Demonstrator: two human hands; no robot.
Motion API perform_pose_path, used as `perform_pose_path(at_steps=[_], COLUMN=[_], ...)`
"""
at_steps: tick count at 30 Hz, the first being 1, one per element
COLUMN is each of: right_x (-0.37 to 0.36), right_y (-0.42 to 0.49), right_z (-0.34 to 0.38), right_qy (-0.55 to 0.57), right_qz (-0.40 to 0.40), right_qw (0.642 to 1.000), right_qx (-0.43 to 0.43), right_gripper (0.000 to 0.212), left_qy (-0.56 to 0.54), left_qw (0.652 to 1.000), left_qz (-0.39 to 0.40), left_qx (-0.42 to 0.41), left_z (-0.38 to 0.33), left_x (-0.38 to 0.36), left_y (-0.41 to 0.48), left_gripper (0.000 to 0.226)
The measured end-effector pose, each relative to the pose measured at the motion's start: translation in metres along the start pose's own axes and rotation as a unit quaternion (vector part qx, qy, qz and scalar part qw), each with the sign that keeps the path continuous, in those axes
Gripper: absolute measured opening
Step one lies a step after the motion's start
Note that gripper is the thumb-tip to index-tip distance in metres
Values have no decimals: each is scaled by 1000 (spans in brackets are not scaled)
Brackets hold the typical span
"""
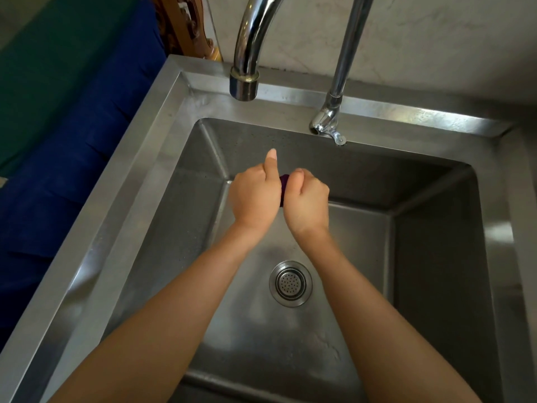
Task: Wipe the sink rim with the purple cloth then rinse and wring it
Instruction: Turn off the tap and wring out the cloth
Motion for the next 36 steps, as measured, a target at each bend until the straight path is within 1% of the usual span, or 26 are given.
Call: perform_pose_path(at_steps=[5,10,13,16,18,22,23,25,27,29,31,32,33,34,35,36], right_x=[-8,-8,-8,-13,-11,3,4,2,0,3,8,12,18,26,36,44], right_y=[4,9,9,7,6,12,13,15,15,14,15,17,21,26,29,29], right_z=[-18,-40,-54,-64,-64,-59,-60,-62,-64,-64,-64,-62,-60,-56,-52,-48], right_qy=[55,113,172,227,252,237,242,258,248,209,138,100,64,36,23,24], right_qz=[4,-18,-34,-32,-36,-66,-64,-11,82,164,189,173,139,89,39,5], right_qw=[994,977,958,935,924,939,940,936,927,918,930,944,962,977,987,992], right_qx=[-98,-180,-226,-271,-285,-240,-231,-241,-270,-295,-284,-262,-228,-188,-152,-125], right_gripper=[42,43,43,42,40,39,36,31,30,37,44,46,46,46,46,47], left_qy=[25,54,72,85,87,59,52,46,33,11,-13,-46,-95,-145,-185,-223], left_qw=[1000,998,997,995,994,996,996,998,999,999,999,997,990,976,954,927], left_qz=[-1,14,11,9,6,-1,3,16,21,24,35,48,74,116,171,220], left_qx=[3,-3,-24,-53,-68,-67,-66,-51,-30,-25,-4,25,66,113,161,207], left_z=[2,-2,-8,-17,-20,-24,-24,-18,-8,-2,2,6,11,13,15,15], left_x=[-6,-21,-25,-27,-28,-31,-33,-38,-40,-41,-47,-54,-64,-75,-86,-95], left_y=[-1,-2,-3,-2,-1,2,3,3,0,-6,-13,-16,-19,-23,-30,-38], left_gripper=[60,58,58,59,59,59,59,59,57,50,43,43,44,46,47,47])
Point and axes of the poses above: each hand's wrist, its own y-axis towards the middle knuckle, its own x-axis out of the back of the hand, z = x × y, the point moved 8 cm from there along y, towards the middle knuckle, and after that the axes turned 10 degrees about -x, right-handed, at the moved point
